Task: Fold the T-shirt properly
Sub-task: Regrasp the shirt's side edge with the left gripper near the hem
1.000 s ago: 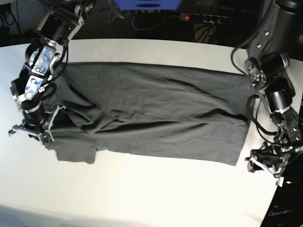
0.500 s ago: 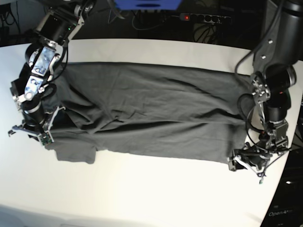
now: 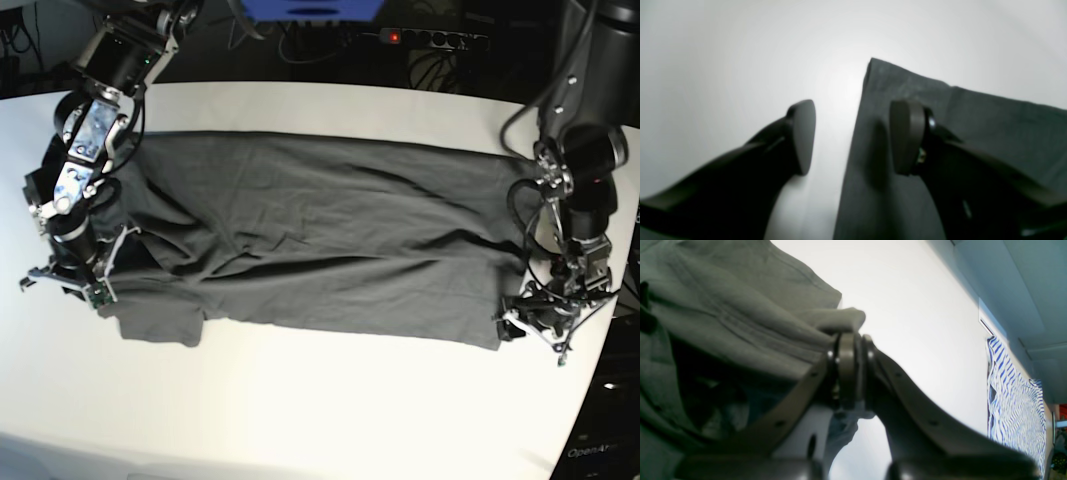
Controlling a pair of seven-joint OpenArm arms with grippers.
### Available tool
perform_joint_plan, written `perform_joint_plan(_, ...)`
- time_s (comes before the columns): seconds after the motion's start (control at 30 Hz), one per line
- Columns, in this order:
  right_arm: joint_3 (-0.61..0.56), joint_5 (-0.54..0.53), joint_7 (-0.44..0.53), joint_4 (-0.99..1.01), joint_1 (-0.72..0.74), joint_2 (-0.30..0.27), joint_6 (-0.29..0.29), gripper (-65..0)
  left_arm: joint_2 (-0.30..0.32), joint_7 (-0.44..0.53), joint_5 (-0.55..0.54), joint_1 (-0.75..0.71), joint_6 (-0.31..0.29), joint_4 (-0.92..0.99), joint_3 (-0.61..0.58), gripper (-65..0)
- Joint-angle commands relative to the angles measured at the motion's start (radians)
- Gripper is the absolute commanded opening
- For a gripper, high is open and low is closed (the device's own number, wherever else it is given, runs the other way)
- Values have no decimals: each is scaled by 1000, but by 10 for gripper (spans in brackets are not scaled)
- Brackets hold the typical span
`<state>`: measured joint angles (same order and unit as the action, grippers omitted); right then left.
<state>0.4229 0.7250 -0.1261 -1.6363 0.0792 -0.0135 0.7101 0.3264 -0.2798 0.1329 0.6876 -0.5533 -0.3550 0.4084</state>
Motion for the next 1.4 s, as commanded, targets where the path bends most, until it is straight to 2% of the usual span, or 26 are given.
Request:
perform_joint_plan(0.0,0,-12,23,-22,18,-9,-12,-649,12,23,-12,27,-6,-17,-1,-302)
perform_joint_plan(0.2,-5,-12,23,-25,14,-9,-12,-649,-11,34,-11,22,-6,-17,-3,-302)
perform_joint_plan(0.47,-5,-12,23,-25,14,-9,-12,-649,-14,153,-9,16,-4,95,-3,-302)
perform_joint_plan(0.93,-5,-12,23,-26,14,-9,-12,-649,-14,158,-9,11,-4,104,-3,-310)
perform_joint_plan(1.0,-5,-12,23,-26,14,-9,-12,-649,-16,156,-9,11,-4,104,-3,-329)
perform_joint_plan(1.17,-5,-12,23,-26,12,-9,-12,-649,-16,109,-11,14,-4,104,-3,-474)
perform_joint_plan(1.23,-5,-12,23,-26,12,-9,-12,-649,-16,104,-11,14,-4,104,-1,-500)
perform_joint_plan(1.37,-5,-12,23,-26,12,-9,-12,-649,-22,104,-11,14,-4,104,-1,-508)
